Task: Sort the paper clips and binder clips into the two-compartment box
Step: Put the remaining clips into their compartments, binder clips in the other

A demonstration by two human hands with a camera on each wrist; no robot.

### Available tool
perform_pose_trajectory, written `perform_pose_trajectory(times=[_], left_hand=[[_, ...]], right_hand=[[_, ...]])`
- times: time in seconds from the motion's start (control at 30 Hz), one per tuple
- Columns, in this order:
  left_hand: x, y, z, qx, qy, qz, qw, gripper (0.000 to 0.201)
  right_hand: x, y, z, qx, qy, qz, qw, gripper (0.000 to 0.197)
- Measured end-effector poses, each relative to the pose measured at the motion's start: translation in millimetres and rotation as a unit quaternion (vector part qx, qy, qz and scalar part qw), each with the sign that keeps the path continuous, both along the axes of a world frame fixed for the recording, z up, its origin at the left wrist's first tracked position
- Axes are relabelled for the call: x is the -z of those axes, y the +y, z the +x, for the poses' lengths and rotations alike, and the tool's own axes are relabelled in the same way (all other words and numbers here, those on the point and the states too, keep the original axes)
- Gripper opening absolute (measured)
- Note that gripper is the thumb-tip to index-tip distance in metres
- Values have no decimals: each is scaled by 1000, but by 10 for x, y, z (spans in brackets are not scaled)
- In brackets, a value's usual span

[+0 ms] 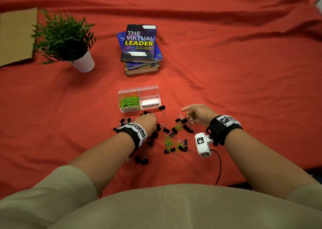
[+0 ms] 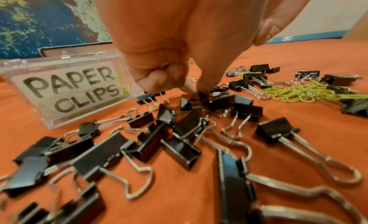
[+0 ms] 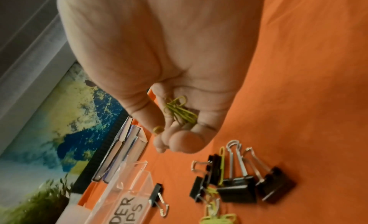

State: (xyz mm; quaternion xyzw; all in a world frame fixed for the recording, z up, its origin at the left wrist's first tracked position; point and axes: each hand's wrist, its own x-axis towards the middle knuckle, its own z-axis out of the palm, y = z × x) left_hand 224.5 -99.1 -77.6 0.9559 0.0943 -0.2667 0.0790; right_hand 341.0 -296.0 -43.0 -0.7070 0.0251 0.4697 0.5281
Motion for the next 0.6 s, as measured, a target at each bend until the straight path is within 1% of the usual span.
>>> perform_pose_trajectory(times=[0.07,0.13,0.2,0.23,0.27,0.3,0.37,0.43,0.5,0.57,0.6], left_hand=[[-13,3,-11,-11,14,-12,1000,34],[-23,29,-35,-15,28,-21,999,35],[-16,62,-68,-22,35,-41,998,30],[-15,81,-86,-28,36,-58,997,26],[-1,103,-101,-34,33,-77,996,24],[8,118,-117,-41,31,-95,994,29],[16,142,-135,-44,24,-115,992,36],[7,143,-156,-50,22,-117,992,36],[-3,131,-171,-82,9,-128,988,26],[-38,125,-181,-125,-20,-164,978,12],[-60,123,-182,-143,-40,-185,971,9]], right_hand=[[33,-34,1,-27,-34,-54,998,27],[89,-27,-19,-78,-110,-139,981,20],[176,-16,-40,-153,-221,-228,936,14],[211,-3,-61,-182,-255,-258,914,11],[241,14,-87,-202,-274,-273,900,9],[259,36,-122,-214,-280,-279,893,10],[287,99,-189,-226,-281,-268,893,12],[286,181,-255,-249,-283,-240,895,12],[257,248,-288,-260,-283,-207,900,13],[204,264,-247,-221,-272,-187,918,17],[176,249,-198,-193,-262,-186,927,21]])
